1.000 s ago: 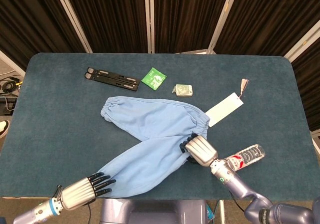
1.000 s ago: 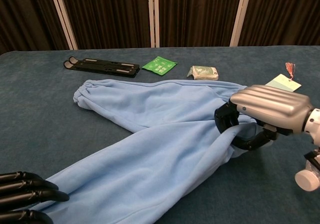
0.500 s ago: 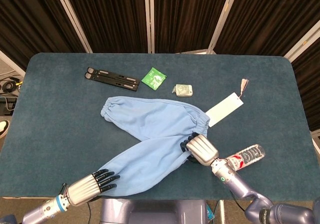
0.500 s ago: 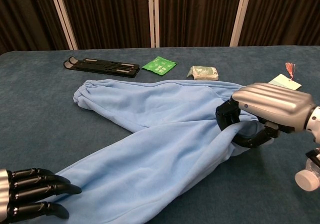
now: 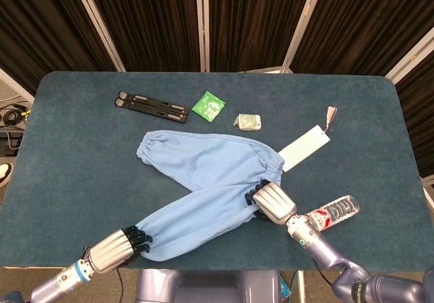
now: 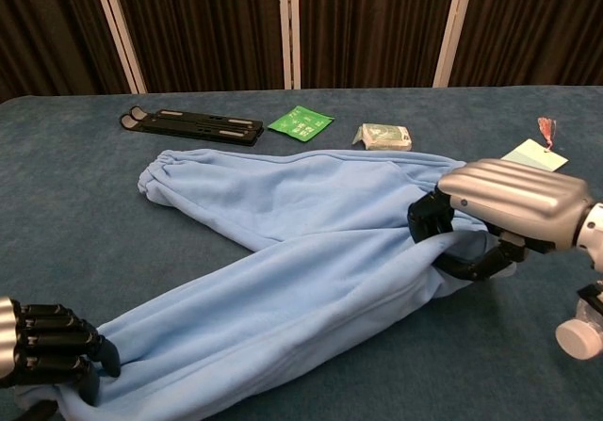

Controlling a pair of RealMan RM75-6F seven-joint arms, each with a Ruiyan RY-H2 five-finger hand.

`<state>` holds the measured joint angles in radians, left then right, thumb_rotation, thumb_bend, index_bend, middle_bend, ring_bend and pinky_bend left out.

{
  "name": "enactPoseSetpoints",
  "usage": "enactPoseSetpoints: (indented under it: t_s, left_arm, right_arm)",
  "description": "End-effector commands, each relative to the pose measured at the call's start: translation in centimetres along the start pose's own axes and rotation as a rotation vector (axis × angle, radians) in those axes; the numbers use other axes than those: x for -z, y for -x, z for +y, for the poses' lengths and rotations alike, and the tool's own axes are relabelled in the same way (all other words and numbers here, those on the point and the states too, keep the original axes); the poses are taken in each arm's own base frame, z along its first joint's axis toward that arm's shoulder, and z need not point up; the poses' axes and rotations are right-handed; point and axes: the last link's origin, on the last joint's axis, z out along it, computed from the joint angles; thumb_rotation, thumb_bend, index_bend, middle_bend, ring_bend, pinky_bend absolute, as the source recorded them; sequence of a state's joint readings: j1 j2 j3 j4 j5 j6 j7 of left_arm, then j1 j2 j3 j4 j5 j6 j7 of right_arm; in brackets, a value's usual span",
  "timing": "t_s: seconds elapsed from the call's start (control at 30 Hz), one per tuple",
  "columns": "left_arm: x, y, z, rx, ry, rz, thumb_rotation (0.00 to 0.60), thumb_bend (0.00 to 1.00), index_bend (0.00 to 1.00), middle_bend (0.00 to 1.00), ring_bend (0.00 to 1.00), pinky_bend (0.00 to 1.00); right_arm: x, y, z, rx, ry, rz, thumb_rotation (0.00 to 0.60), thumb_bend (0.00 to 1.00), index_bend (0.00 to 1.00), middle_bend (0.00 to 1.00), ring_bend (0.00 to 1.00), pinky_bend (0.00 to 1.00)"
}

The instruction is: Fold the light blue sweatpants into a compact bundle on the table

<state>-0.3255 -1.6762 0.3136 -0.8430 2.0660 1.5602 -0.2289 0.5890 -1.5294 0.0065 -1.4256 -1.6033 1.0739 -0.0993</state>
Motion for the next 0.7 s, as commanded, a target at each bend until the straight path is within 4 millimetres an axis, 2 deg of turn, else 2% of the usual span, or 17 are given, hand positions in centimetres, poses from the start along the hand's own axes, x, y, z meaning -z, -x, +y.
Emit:
enactPoseSetpoints:
  t_s: [0.03,0.13,0.47,0.7]
  left_arm:
    - [-0.1,-0.4,-0.3,0.042,-0.029,0.023,0.6,0.66,0.57,0.41,0.41,0.45]
    - [0.1,-1.0,-0.3,0.068,-0.033,0.037,0.6,0.66,0.61,0.45,0.44,0.47]
    - [1.8,-3.4,-0.2,0.066,-0.009,0.063,0.6,0.66,0.62,0.46,0.45,0.47]
    - [3.8,-5.4,0.3,0.011,0.029,0.032,0.6,0.66,0.63,0.46,0.45,0.48]
  right_arm:
    - [0.0,0.0,0.2,0.005,0.002,-0.01,0.6,0.48,0.71,0.62,0.52,0.4]
    - [0.3,-0.1,0.2,-0.004,-0.007,-0.026,0.6,0.48,0.71,0.62,0.53,0.4]
    - [1.8,-1.5,-0.3,0.006,-0.091,-0.085,0.6,0.51,0.71,0.63,0.53,0.4]
    - [3.6,-2.4,-2.2,0.025,-0.196,-0.192,0.6,0.53,0.72,0.63,0.53,0.4]
